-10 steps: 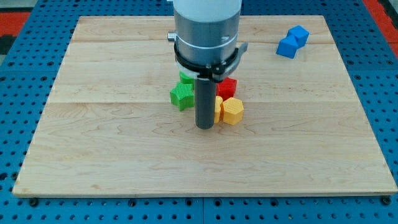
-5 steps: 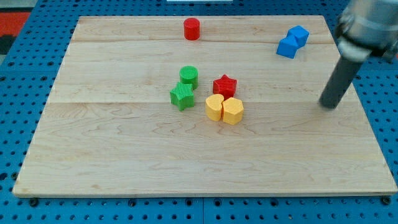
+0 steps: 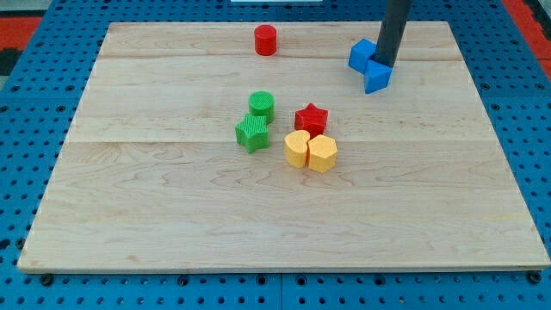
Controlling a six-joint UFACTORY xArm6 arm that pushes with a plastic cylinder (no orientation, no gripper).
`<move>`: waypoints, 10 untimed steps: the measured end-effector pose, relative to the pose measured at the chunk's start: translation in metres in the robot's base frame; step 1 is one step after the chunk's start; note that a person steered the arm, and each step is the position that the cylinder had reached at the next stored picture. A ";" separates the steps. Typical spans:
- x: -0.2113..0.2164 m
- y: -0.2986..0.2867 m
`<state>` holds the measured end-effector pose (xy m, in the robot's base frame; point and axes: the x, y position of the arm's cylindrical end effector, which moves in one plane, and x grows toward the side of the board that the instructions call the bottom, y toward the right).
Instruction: Push the triangle right beside the red star
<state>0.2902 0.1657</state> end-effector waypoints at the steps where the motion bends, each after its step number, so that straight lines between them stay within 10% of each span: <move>1: 0.026 -0.023; 6: 0.140 0.027; 9: 0.123 -0.053; 10: 0.062 0.060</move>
